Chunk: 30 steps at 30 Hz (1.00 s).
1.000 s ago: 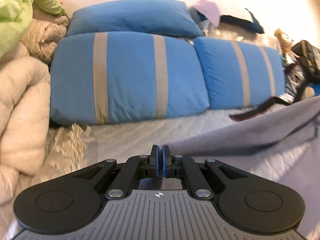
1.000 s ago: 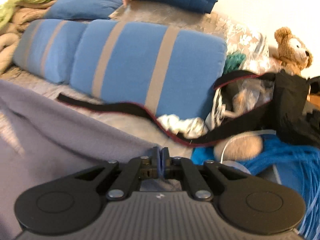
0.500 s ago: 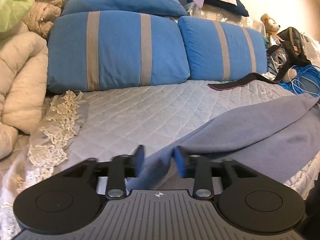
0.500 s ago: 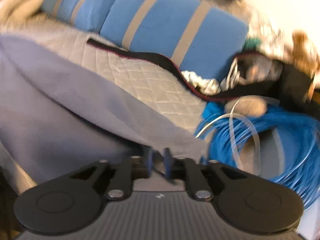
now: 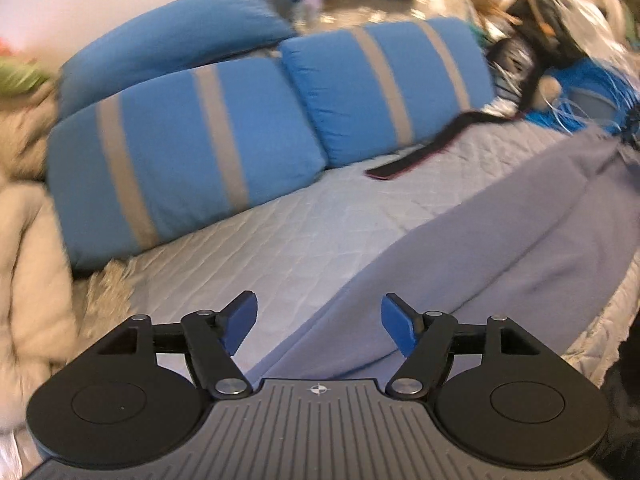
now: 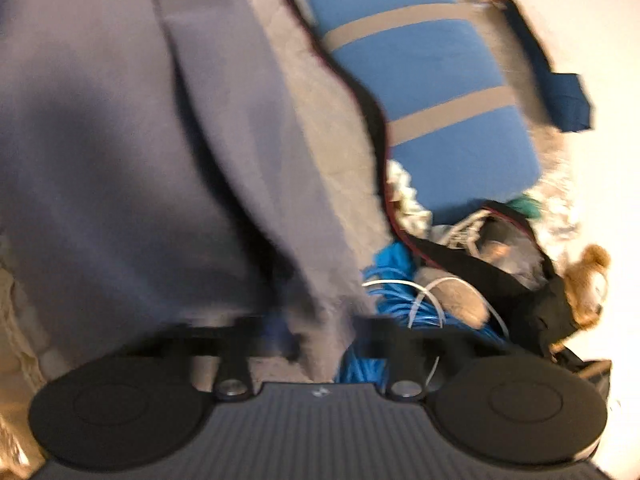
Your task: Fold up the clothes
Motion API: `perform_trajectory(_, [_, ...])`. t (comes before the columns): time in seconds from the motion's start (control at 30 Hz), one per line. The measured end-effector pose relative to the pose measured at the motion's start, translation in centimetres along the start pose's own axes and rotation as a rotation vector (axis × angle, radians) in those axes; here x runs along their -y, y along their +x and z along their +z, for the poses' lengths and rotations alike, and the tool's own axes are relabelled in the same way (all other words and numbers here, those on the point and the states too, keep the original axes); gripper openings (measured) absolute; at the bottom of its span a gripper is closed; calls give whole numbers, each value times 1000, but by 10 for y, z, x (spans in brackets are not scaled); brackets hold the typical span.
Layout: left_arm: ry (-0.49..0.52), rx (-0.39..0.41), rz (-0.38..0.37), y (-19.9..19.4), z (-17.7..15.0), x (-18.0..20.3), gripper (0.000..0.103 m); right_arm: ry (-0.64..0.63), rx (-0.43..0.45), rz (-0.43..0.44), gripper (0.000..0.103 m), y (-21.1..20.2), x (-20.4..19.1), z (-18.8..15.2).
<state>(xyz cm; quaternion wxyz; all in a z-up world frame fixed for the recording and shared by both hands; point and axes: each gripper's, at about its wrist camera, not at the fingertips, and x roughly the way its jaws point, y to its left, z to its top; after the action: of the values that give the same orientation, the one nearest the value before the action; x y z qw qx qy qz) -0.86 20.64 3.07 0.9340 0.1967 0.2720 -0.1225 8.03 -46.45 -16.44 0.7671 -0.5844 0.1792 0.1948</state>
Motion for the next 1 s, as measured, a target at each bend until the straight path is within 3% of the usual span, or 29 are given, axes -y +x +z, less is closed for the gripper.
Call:
perform_trajectory(0.07, [48,-30,-15,10,16,30,68,-64,5,-6,10,-1,3,2])
perform_trajectory(0.17, [167,-21,-34,24,32,82,68,-83,2,-28,5,-4,21,8])
perform_trajectory(0.33, [445,19,-27,57,41,174,68,6,22,-65,4,-9,64,23])
perform_trajectory(0.43, [541,10,-34,82,40,216,68,47,34,-69,4,-10,83,32])
perform_trajectory(0.67, [718,-28,12,127,32,268,67,106,65,-73,3,-9,109,44])
perform_trajectory(0.73, [723,-52,20,134,34,271,59,128,75,-72,3,-10,114,45])
perform_trajectory(0.77, [706,-67,19,136,37,270,44,131,79,-72,3,-11,115,45])
perform_trajectory(0.8, [689,-79,27,137,40,269,21,134,83,-72,3,-11,117,44])
perform_trajectory(0.87, [663,-81,56,135,46,266,4,136,87,-70,3,-11,116,40])
perform_trajectory(1.0, [663,-15,105,111,52,258,3,102,79,-68,3,-11,101,27])
